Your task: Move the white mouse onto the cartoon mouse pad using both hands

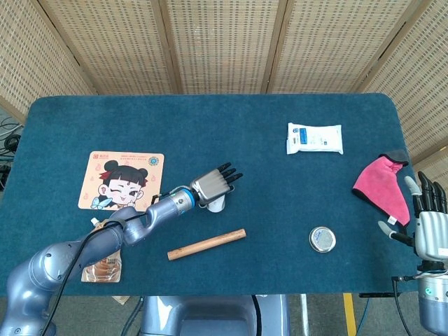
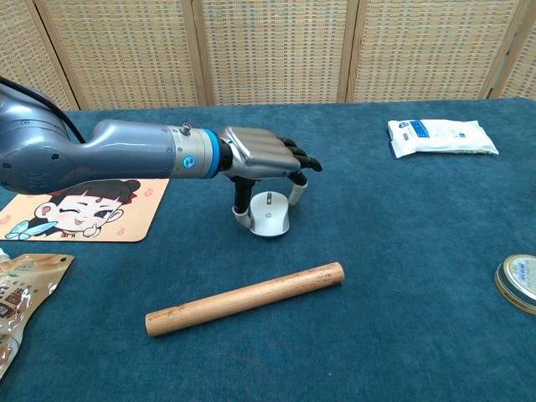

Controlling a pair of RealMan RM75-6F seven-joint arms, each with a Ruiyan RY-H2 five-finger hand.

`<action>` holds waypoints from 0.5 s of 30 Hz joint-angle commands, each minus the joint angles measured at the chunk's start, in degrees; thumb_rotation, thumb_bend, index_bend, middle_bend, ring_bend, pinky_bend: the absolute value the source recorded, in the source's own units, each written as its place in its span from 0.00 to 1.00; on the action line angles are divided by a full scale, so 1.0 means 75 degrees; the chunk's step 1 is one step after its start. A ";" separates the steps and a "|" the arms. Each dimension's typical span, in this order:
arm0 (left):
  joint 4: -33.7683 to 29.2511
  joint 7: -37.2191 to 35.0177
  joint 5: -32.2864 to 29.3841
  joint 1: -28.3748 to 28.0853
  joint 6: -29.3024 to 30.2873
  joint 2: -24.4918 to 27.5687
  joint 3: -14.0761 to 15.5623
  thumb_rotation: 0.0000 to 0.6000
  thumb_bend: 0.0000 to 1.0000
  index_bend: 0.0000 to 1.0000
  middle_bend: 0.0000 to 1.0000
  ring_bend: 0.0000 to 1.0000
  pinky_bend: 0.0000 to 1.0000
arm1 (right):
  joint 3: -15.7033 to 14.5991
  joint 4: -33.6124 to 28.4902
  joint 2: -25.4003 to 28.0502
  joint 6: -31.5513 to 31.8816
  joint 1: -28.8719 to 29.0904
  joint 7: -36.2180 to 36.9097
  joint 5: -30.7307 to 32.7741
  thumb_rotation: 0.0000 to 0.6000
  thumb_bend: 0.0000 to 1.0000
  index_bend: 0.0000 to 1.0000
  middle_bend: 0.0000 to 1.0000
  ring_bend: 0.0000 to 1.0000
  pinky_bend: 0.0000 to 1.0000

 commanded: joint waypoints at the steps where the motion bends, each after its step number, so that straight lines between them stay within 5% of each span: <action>1: 0.0009 0.0009 -0.0015 0.0007 -0.0008 -0.0004 -0.0006 1.00 0.11 0.42 0.00 0.00 0.00 | -0.0003 -0.0002 -0.0002 0.0017 -0.0001 -0.0012 -0.0013 1.00 0.00 0.08 0.00 0.00 0.00; 15: -0.0069 0.0151 -0.0059 0.0061 -0.0007 0.0005 -0.0013 1.00 0.15 0.63 0.00 0.00 0.00 | 0.0022 0.0012 -0.0015 0.0077 -0.0008 0.0028 -0.0015 1.00 0.00 0.08 0.00 0.00 0.00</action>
